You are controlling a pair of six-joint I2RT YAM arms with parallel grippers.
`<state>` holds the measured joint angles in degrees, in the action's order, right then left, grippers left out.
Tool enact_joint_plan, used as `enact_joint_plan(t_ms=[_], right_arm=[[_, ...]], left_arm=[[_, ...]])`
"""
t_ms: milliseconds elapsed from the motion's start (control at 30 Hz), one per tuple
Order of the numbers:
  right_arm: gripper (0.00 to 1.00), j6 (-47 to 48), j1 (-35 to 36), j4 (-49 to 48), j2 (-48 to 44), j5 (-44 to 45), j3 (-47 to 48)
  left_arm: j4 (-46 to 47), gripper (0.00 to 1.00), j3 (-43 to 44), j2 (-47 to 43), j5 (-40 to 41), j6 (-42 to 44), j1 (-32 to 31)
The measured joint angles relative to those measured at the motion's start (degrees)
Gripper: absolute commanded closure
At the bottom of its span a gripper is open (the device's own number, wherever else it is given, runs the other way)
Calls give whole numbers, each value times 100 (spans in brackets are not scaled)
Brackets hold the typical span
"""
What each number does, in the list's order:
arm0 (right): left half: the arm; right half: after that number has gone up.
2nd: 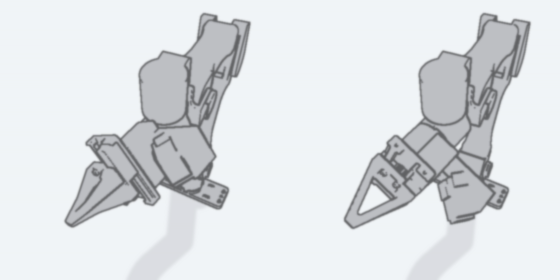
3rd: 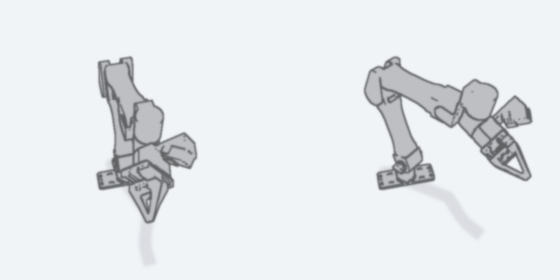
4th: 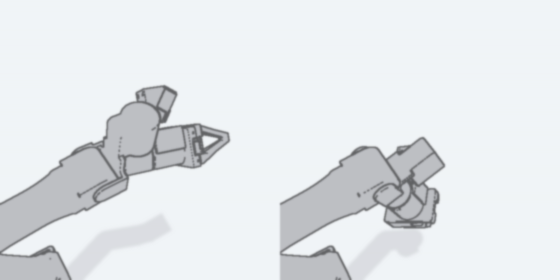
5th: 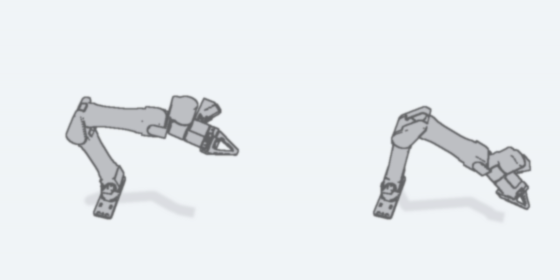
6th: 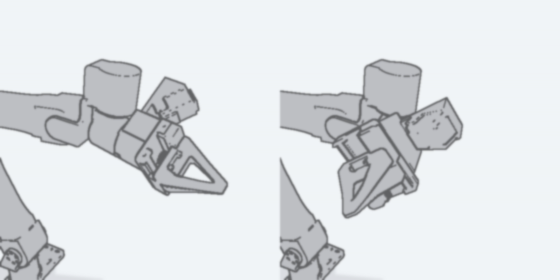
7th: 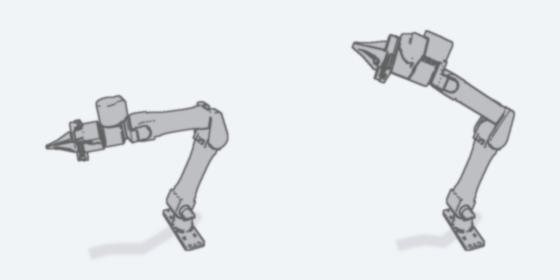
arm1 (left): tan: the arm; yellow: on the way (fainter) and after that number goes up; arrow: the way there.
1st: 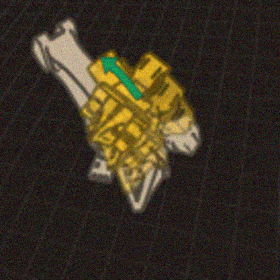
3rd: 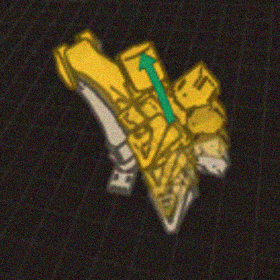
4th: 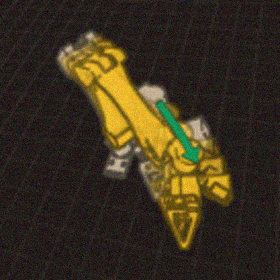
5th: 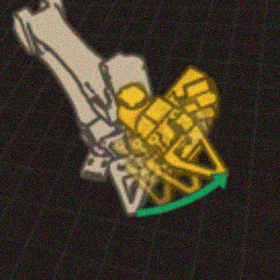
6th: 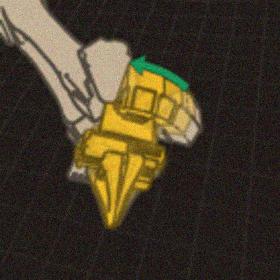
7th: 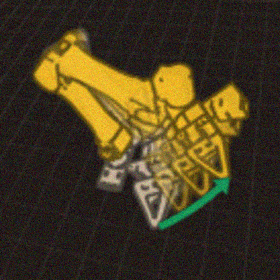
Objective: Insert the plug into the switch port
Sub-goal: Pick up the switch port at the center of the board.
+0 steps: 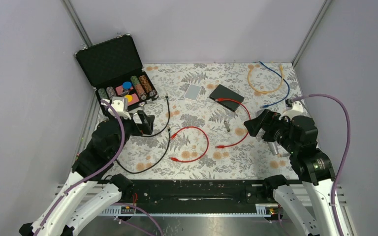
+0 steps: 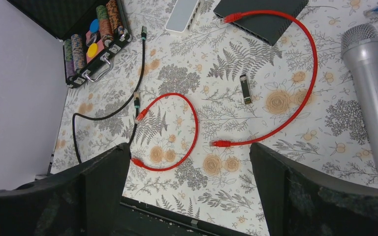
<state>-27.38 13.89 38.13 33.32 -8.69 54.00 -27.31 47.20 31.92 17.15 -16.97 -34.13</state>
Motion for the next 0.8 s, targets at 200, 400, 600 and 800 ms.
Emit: enact_joint_plan(t_ms=[200, 400, 600, 800], right_arm=[[0, -37, 0, -92, -201, -9, -229], [10, -212, 0, -623, -284, -229, -660], [15, -629, 0, -1296, 160, -717, -1051], [17, -610, 0, -1602, 267, -745, -1121]], left_arm=[[-35, 1, 35, 339, 407, -391, -4], [-402, 2, 1272, 2472, 719, -776, 61], [-164, 2, 3442, 5390, 557, -702, 474], [-66, 2, 4616, 7569, 219, -590, 654]])
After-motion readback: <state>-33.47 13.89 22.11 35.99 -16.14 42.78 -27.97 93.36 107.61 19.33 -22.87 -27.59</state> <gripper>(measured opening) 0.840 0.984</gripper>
